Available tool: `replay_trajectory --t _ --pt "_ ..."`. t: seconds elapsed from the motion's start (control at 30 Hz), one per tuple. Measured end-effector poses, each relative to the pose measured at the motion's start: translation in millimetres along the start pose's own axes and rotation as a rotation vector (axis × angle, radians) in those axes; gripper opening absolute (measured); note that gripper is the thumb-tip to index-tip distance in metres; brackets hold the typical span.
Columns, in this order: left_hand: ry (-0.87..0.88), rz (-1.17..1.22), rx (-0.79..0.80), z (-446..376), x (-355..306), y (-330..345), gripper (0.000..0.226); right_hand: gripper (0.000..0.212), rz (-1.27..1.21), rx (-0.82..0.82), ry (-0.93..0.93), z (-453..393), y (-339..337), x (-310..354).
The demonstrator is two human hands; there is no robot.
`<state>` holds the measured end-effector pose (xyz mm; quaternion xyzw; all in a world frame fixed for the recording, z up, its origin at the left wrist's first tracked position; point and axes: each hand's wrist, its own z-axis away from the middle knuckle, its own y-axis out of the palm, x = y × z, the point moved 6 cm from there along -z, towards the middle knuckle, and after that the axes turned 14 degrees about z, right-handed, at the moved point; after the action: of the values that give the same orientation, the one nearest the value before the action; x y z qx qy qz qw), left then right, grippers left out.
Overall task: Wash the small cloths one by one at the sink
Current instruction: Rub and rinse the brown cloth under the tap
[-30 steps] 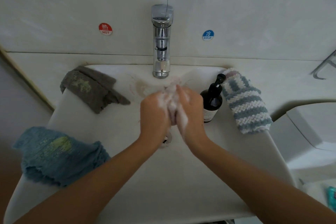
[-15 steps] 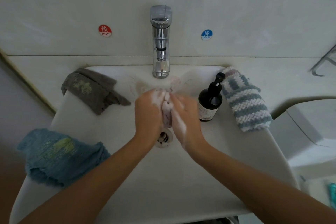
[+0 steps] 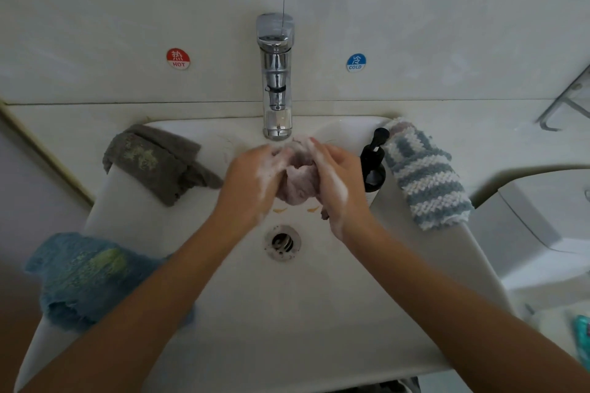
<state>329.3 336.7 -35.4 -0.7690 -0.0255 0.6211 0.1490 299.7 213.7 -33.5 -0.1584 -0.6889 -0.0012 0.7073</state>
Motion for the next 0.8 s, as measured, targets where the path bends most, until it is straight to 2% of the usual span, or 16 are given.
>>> replay_trajectory --t 0.07,0.17,0.3,0.5,0.7,0.8 --pt "-0.016 0.094 -0.017 1.6 -6.5 -19.0 0.027 0.035 0.029 0.025 -0.016 1.6 -6.1 6.6" --pt "-0.06 0.078 0.048 5.9 -13.5 -33.1 0.027 0.041 0.087 0.135 -0.009 6.2 -6.3 9.6" --pt "-0.114 0.06 0.139 8.6 -17.0 -39.5 0.03 0.032 0.135 0.244 -0.007 6.3 -4.3 12.3" --pt "-0.067 0.057 0.155 8.1 -15.9 -39.1 0.021 0.031 0.252 0.366 -0.069 7.7 -2.4 14.7" --pt "0.054 -0.071 0.214 8.3 -13.8 -28.4 0.014 0.041 0.388 0.236 -0.18 1.1 -3.3 8.3" --pt "0.098 -0.129 0.186 12.1 -10.3 -18.8 0.029 0.042 0.415 0.149 -0.239 1.0 -4.8 8.2"
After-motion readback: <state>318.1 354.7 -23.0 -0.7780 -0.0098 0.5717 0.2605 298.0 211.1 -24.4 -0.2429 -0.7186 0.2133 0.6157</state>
